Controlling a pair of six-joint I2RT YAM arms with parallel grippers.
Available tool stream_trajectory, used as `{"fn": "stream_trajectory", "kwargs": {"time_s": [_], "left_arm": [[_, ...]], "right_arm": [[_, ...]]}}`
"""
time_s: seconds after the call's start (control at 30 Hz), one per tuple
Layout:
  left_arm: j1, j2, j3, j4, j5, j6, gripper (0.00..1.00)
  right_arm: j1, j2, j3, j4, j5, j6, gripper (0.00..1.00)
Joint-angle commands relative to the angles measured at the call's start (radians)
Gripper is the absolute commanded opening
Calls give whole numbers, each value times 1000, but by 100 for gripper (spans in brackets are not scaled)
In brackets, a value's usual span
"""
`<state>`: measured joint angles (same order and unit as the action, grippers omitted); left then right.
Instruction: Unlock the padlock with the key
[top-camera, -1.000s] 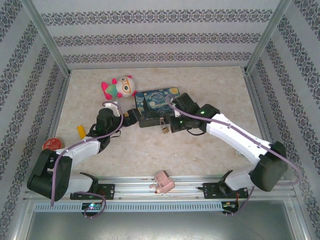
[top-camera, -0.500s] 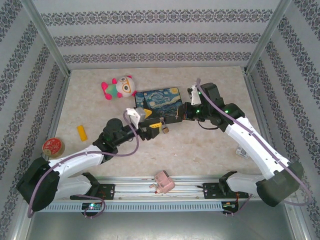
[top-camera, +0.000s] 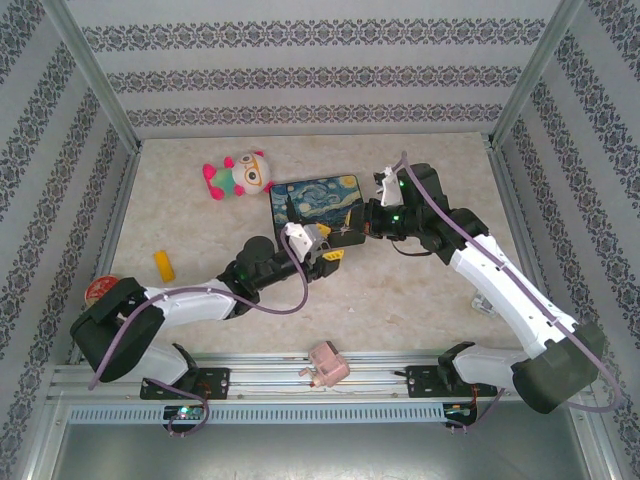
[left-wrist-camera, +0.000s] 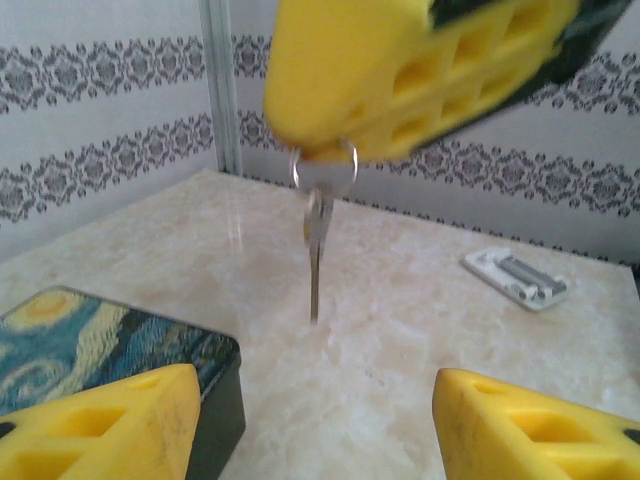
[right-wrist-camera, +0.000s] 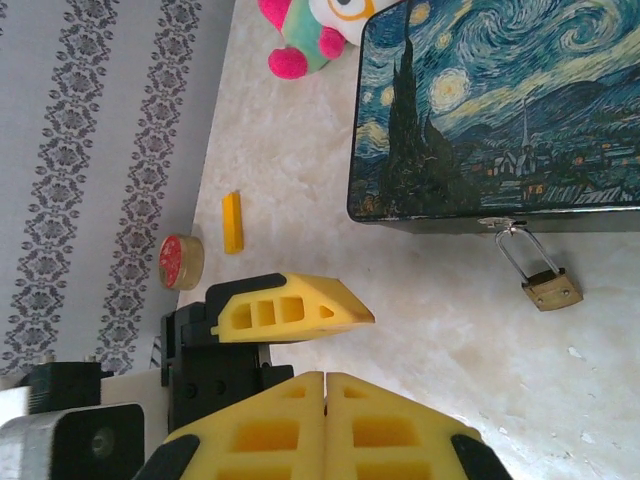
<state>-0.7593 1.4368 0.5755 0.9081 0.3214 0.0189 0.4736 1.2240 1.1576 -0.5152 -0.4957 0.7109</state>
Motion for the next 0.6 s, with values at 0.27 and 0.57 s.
{"fn": "stream_trajectory", "kwargs": {"time_s": [0.27, 0.57], "left_arm": [[-14, 118, 85, 173, 16, -17, 51], [-14, 137, 93, 199, 0, -28, 40]], "right_arm": [[2, 1, -13, 77, -56, 52, 0], [4, 5, -21, 84, -58, 57, 0]]}}
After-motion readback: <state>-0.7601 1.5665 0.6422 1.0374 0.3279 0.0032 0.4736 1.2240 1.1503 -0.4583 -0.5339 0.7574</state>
